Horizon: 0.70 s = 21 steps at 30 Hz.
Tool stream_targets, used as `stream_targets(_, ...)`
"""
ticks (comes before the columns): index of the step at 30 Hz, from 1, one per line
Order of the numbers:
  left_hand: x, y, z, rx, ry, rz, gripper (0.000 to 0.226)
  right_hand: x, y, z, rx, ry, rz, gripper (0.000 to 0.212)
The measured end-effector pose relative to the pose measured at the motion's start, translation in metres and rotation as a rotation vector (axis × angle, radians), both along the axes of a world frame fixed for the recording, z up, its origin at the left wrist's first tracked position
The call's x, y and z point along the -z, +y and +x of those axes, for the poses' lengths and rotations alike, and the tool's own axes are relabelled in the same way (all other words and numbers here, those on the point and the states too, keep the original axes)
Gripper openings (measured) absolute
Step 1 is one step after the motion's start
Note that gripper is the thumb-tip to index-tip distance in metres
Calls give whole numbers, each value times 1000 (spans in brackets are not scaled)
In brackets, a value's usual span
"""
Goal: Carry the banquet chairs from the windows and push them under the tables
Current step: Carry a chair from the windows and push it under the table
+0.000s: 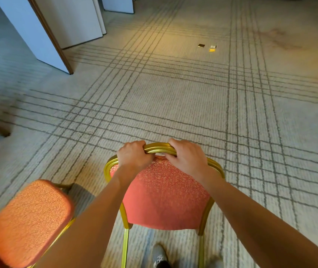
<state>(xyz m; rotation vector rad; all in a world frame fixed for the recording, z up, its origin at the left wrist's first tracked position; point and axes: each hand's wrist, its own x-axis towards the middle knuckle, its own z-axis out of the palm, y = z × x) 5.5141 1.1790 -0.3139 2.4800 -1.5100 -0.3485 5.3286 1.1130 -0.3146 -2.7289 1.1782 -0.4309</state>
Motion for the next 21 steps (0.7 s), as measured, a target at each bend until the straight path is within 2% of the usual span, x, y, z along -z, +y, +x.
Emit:
stream_targets(7, -6, -4, -15, -4, 29, 60, 28, 6, -18, -10, -25, 42, 12, 25)
stream_targets(11, -1, -4, -39, 22, 26, 27, 28, 12, -29, -31, 25, 51, -3, 24)
stream_targets(16, 9, -19, -35, 80, -122, 32, 29, 10, -38, -33, 44, 21, 88, 21)
stream_targets(18, 13, -20, -35, 86, -88, 27, 28, 11, -38, -32, 104, -5, 137, 25)
stream_targets(21, 11, -21, -39, 82, -14, 0, 32, 18, -38, -33, 211, 87, 36, 33)
